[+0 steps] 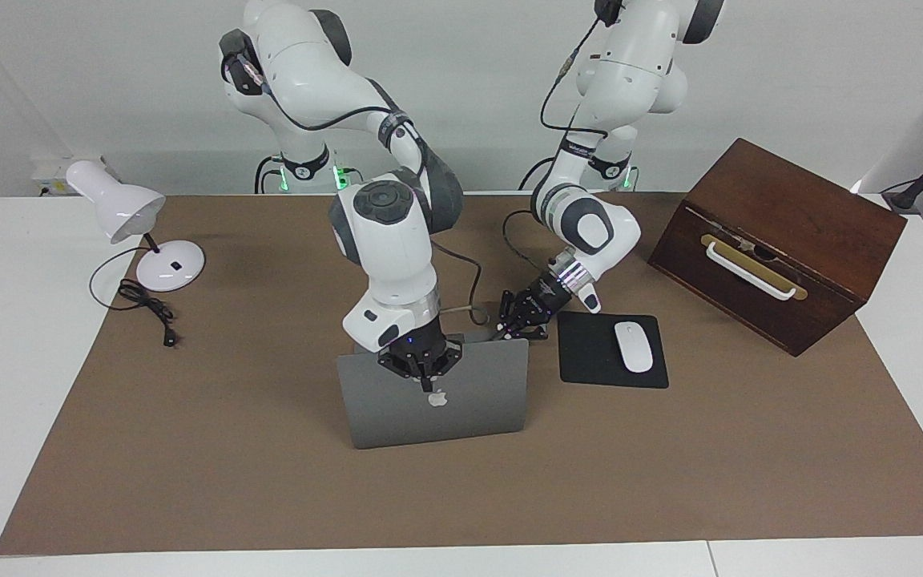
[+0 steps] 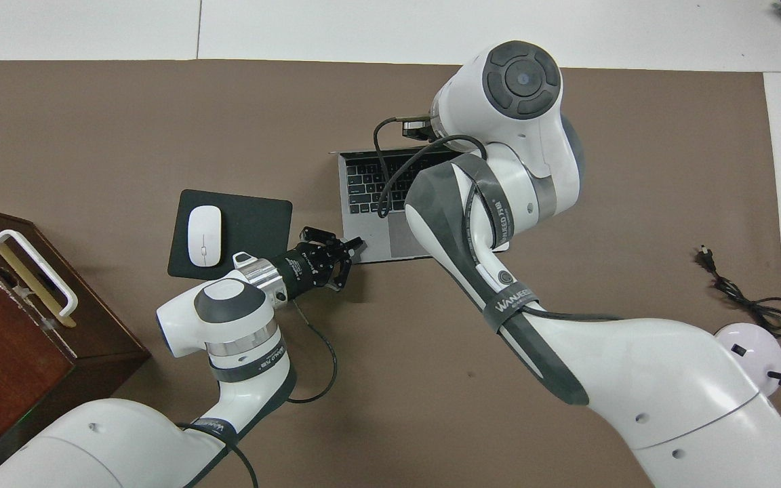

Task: Close laptop with both arms
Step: 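Press the lid fully shut onto the laptop base with the right gripper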

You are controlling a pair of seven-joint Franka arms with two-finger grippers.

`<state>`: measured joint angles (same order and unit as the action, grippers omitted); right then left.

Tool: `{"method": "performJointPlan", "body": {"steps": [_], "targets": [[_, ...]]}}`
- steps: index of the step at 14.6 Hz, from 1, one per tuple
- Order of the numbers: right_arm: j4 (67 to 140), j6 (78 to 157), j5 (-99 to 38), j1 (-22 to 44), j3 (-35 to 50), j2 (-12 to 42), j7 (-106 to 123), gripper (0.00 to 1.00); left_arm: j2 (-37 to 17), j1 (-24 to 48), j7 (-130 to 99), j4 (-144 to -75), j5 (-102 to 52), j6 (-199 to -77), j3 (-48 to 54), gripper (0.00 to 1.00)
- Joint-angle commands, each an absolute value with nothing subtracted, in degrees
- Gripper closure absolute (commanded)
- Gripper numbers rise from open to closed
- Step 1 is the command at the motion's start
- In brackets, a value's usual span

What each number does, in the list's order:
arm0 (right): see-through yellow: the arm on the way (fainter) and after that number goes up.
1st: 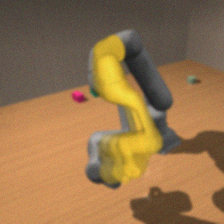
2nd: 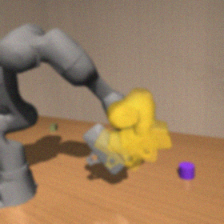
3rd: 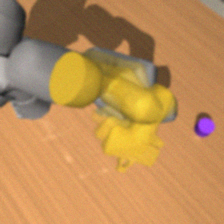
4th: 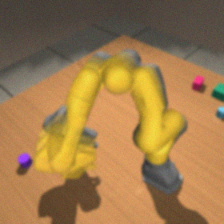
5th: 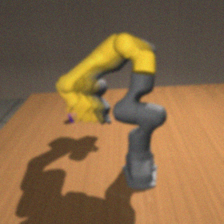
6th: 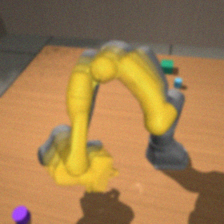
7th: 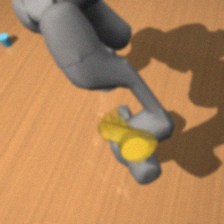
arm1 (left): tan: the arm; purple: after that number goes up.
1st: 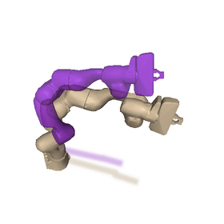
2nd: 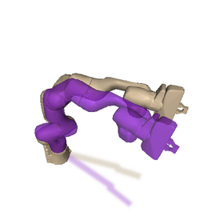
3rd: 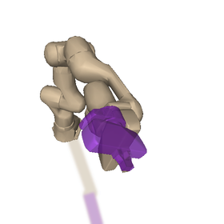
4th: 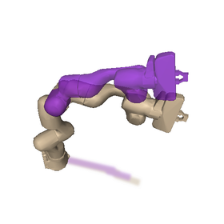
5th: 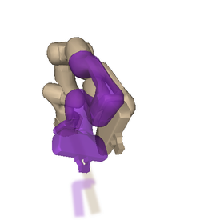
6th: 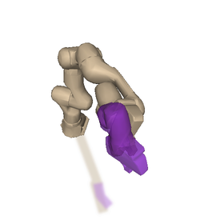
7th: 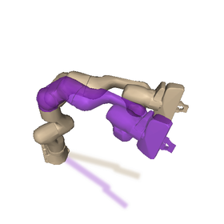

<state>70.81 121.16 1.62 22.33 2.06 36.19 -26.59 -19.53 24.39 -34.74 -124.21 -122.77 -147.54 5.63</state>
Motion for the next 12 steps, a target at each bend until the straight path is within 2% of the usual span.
{"method": "performJointPlan", "body": {"steps": [1, 12], "targets": [[72.68, 120.59, 0.88, 21.88, 2.64, 35.95, -27.86, 1.00, -22.06, 24.35, -32.87, -123.22, -124.19, -146.87, 5.45, 1.00], [73.74, 116.10, 0.70, 21.97, 2.72, 35.86, -29.18, 1.00, -22.06, 24.08, -32.87, -123.22, -124.10, -146.87, 5.45, 1.00]]}}
